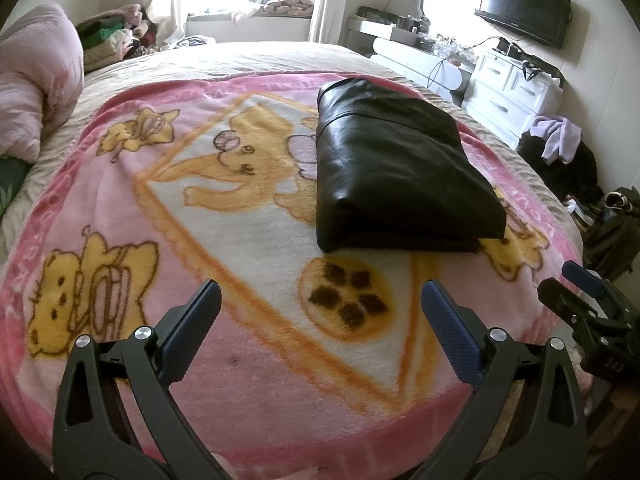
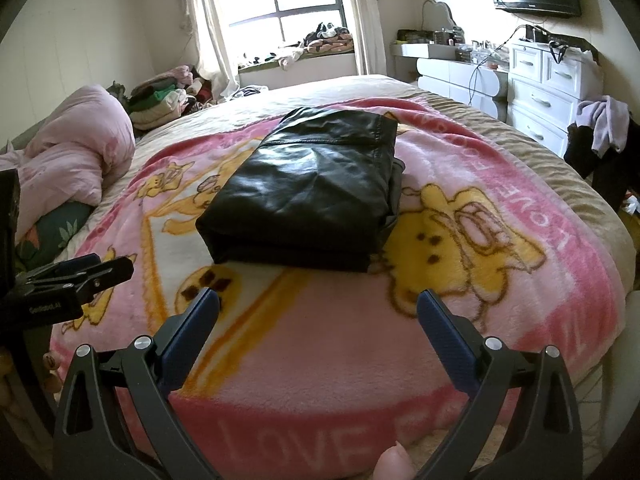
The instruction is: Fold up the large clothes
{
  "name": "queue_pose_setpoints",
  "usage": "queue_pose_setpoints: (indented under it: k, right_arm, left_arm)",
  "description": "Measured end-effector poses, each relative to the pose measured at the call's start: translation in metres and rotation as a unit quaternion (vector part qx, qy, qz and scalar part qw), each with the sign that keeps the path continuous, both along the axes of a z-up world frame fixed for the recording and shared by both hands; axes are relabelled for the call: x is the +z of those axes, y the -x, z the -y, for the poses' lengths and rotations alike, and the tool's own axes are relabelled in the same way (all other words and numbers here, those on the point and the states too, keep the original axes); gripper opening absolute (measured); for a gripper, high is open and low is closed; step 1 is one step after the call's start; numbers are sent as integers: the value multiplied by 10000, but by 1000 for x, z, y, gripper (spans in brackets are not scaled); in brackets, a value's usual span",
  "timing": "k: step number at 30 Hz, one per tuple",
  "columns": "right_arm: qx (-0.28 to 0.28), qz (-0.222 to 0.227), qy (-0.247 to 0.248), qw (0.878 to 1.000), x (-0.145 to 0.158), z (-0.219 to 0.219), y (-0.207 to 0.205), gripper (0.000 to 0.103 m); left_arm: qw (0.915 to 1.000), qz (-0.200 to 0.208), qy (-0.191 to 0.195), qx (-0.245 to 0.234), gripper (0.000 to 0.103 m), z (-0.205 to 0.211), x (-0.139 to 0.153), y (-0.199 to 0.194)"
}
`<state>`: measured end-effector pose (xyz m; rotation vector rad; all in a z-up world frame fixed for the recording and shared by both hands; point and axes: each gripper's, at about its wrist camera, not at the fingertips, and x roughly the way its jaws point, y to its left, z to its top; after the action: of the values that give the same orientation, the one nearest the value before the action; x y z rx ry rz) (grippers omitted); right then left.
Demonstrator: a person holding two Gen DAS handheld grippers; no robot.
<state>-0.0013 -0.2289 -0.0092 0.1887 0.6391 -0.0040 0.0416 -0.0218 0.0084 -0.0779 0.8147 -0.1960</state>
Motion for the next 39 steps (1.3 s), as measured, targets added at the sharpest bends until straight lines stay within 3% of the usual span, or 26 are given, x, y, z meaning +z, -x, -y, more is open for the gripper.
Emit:
queue_pose_setpoints:
  k: [22, 26, 29, 34, 37, 39]
  right_arm:
    - [-8, -4, 63, 10000, 2, 0, 0, 99]
    - [-71, -14, 276, 9996, 1, -1, 0, 99]
    - [-230, 15, 495, 9985, 2, 2, 1, 99]
    - [-826, 89, 223, 9963, 0, 38, 13, 99]
    - [-1582, 48, -14, 9874, -4, 96, 25, 98]
    - [-2290, 34, -160, 9733, -9, 153, 39, 98]
  left_arm:
    - [9999, -23, 45, -88, 94, 1, -1, 0]
    - [9995, -209, 160, -167, 94, -1, -5, -1]
    - [9993, -361, 41, -64, 94, -7, -11, -2]
    - [9988, -429, 86, 201, 94, -31, -18, -6]
    - [9958, -611, 129, 674, 94, -70, -24, -20]
    - [9909, -785, 101, 1087, 94, -112, -30, -34]
